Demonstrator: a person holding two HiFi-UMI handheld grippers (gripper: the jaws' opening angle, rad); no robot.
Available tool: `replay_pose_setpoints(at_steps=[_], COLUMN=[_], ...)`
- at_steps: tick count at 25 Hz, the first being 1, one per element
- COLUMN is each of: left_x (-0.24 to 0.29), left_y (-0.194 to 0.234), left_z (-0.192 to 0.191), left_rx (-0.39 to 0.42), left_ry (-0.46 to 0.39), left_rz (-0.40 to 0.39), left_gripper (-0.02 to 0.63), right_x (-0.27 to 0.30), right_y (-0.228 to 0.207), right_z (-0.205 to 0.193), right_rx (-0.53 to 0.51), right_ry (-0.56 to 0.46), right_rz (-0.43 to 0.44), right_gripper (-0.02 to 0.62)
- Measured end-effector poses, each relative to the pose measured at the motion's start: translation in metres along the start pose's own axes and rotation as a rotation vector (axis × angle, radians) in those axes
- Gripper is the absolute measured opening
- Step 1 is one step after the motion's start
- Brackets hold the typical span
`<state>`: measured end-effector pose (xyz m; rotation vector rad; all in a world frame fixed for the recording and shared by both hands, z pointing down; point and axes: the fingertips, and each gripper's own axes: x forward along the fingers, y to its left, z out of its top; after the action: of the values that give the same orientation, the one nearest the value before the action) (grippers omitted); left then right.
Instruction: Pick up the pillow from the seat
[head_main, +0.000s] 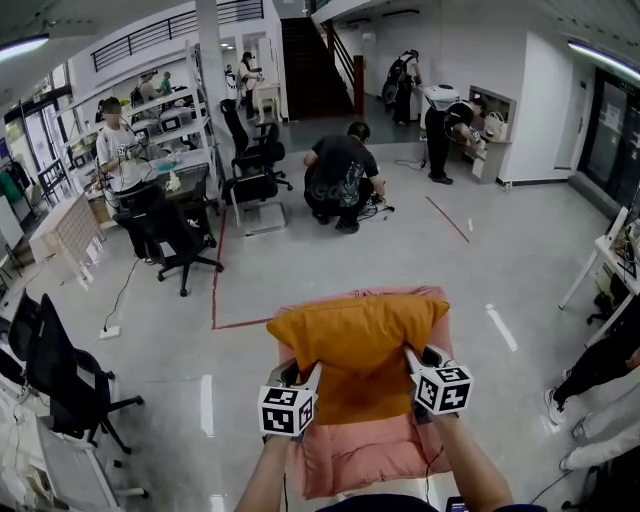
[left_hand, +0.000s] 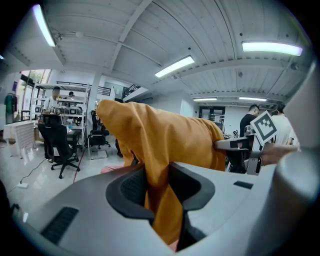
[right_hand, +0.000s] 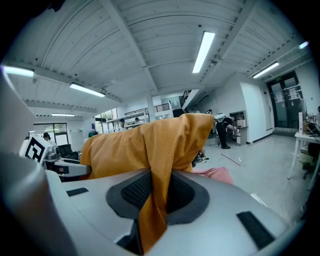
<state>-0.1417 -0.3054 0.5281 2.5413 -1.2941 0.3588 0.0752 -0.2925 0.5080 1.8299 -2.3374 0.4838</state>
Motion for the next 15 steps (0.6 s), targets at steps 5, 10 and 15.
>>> replay_pose_setpoints(at_steps=[5, 10, 15], left_x=[-0.003, -0.012, -0.022], left_y=[-0.011, -0.029, -0.05], left_z=[0.004, 0.007, 0.006], left_rx=[0.004, 0.006, 0.005], left_ry=[-0.019, -0.028, -0.03], left_rz=[0.001, 0.004, 0.011], left_gripper=[0.123, 0.123, 0.123], right_x=[-0.012, -0.032, -0.051], right_y=[-0.004, -0.01, -0.016], right_z=[0.002, 0.006, 0.007], right_rx=[-0.007, -0.011, -0.008], right_ry=[-0.009, -0.016, -0.022], right_rz=[-0.001, 0.004, 0.012], right_gripper=[0.091, 0.09, 0.089])
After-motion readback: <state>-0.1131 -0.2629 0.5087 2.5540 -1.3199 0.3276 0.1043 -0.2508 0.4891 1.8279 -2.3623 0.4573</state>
